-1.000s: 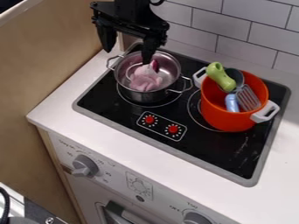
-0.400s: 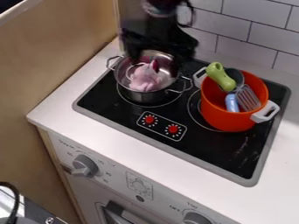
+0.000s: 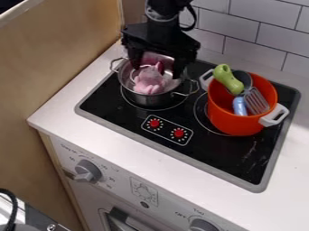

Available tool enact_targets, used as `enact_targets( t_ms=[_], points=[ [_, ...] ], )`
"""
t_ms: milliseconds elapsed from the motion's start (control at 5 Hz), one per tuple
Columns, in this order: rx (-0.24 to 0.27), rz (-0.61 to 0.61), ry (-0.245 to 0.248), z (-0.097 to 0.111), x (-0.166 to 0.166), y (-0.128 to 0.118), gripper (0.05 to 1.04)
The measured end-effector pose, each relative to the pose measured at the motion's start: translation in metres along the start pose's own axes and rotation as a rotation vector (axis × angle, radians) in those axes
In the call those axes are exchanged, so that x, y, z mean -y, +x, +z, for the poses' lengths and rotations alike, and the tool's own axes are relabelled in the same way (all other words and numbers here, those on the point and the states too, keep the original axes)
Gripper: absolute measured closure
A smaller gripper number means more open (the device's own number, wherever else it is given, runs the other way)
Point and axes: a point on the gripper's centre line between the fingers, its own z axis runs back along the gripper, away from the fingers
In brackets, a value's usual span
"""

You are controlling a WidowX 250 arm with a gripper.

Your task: Remove white cloth from the silver bowl

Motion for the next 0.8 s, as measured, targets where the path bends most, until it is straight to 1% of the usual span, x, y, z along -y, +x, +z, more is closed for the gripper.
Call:
enact_targets(
  t_ms=[400, 800],
  points=[
    [0.016, -0.028, 0.003, -0.003, -0.001, 0.0, 0.084],
    [0.039, -0.044, -0.001, -0.012, -0.012, -0.002, 0.084]
  ],
)
